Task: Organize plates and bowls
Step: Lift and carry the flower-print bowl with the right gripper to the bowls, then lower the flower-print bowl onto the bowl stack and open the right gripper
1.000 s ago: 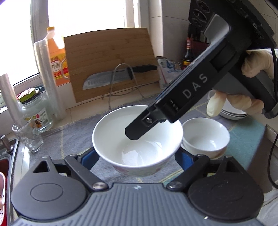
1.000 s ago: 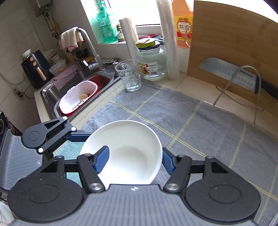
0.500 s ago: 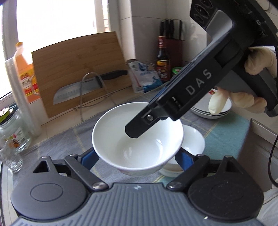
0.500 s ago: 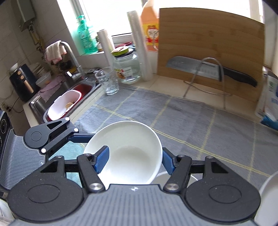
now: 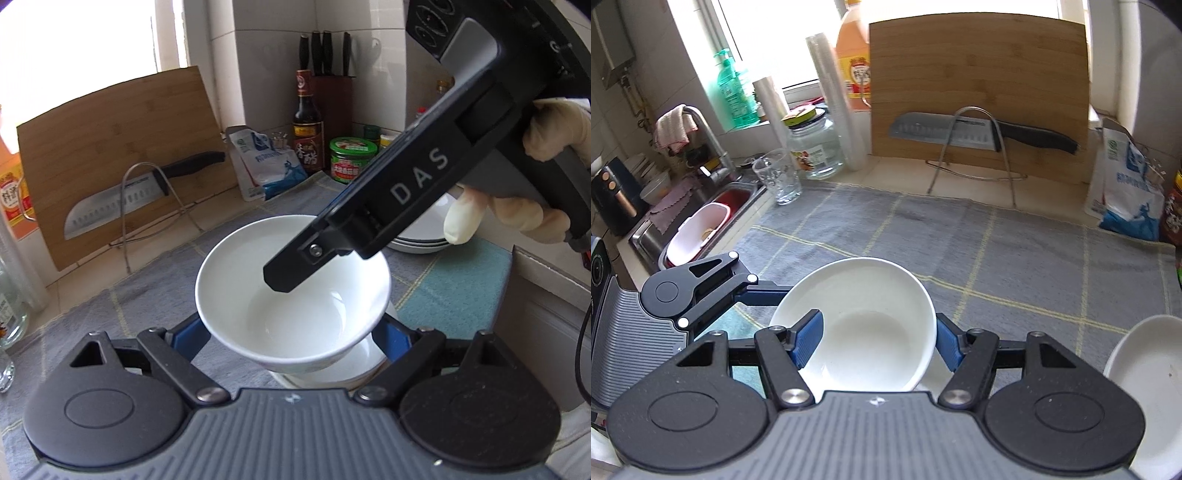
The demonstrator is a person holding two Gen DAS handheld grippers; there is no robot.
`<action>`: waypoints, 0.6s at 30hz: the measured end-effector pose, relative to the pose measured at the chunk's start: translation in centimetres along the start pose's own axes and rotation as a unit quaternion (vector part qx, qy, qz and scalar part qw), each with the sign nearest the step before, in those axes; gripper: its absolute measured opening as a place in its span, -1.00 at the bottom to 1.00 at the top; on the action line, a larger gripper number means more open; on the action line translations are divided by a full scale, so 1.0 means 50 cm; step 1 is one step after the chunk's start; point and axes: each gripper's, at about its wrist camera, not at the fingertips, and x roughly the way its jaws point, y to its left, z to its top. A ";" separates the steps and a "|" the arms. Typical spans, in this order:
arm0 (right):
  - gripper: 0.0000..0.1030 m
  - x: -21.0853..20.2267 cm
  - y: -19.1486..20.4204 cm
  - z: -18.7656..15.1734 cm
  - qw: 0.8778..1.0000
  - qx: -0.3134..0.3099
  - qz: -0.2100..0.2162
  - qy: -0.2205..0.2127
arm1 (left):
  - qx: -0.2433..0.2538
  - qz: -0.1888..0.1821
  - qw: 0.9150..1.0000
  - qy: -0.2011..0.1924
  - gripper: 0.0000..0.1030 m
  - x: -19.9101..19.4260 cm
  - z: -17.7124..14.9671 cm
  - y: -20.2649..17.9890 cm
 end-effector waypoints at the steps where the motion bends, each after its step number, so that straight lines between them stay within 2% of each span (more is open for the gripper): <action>1: 0.36 0.000 -0.004 -0.003 1.000 0.001 -0.002 0.002 | 0.000 -0.003 1.000 0.001 0.80 0.002 -0.001 -0.002; 18: 0.36 0.027 -0.047 -0.048 0.999 0.029 -0.011 0.021 | -0.023 -0.041 0.998 0.041 0.80 0.055 -0.014 -0.013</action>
